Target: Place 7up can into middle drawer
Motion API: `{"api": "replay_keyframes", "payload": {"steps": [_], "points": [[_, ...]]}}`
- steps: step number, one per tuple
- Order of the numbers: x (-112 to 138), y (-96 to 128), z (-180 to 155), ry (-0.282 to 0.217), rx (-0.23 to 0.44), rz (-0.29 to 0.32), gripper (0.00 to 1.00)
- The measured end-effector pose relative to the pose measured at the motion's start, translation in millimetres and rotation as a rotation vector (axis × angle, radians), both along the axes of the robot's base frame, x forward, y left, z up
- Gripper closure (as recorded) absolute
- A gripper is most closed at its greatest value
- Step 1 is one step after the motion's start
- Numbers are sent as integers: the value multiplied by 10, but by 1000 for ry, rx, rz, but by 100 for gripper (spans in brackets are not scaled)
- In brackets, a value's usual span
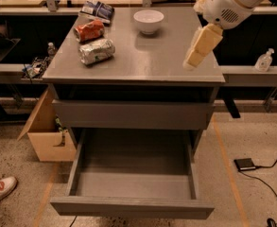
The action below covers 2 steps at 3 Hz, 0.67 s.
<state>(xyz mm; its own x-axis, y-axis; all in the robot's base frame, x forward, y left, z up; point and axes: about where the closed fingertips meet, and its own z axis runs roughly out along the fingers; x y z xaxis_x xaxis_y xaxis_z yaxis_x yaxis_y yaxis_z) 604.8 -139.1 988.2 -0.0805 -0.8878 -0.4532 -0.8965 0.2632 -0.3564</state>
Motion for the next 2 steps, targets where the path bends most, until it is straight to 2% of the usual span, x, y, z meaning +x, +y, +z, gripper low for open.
{"api": "replay_keyframes", "payload": {"steps": [1,2], "points": [[101,350,0,-6,65,45,0],[101,350,-1,-6,65,45,0]]}}
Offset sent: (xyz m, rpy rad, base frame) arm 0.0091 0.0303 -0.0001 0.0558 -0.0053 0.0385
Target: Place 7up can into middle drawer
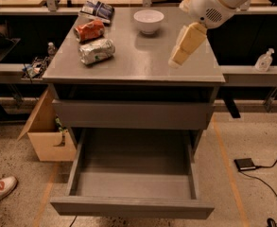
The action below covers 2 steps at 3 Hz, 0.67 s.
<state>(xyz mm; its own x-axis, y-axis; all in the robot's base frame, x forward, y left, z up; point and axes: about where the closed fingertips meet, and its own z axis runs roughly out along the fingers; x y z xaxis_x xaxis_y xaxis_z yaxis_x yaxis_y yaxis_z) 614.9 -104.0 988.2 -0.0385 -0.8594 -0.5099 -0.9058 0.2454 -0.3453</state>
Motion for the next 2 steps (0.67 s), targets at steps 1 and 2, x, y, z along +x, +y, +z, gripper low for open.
{"api": "replay_keyframes", "payload": {"steps": [1,2], "points": [[164,188,-47,-11,12,44,0],[452,449,-53,-49,23,85,0]]}}
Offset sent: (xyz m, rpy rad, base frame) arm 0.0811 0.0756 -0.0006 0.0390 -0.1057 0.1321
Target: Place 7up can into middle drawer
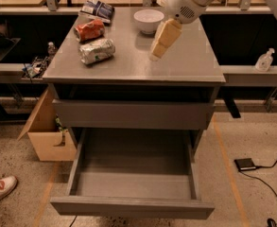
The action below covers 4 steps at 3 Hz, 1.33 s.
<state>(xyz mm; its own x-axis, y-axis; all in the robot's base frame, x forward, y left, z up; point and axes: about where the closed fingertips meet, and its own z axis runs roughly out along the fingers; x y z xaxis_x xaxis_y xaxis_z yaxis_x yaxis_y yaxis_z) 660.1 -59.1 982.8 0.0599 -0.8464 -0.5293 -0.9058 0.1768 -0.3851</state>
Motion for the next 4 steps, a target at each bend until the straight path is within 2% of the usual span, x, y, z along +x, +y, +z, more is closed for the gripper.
{"api": "replay_keyframes", "payload": {"steps": [2,4], "points": [[468,417,-59,-35,68,1,0],[756,874,-245,-5,118,27,0]]}}
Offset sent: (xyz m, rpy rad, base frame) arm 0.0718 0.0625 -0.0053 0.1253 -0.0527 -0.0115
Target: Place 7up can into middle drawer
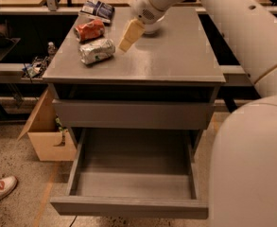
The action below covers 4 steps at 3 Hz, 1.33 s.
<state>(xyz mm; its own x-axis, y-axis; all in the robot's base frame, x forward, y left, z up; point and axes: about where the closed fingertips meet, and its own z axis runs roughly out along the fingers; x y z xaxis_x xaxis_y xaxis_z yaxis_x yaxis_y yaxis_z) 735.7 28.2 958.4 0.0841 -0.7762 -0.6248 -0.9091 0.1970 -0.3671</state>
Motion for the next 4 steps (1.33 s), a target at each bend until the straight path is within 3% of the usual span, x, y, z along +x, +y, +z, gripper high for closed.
{"api": "replay_keyframes", "payload": {"steps": [2,4], "points": [[193,386,-173,34,11,40,0],[277,632,-373,65,-30,80,0]]}}
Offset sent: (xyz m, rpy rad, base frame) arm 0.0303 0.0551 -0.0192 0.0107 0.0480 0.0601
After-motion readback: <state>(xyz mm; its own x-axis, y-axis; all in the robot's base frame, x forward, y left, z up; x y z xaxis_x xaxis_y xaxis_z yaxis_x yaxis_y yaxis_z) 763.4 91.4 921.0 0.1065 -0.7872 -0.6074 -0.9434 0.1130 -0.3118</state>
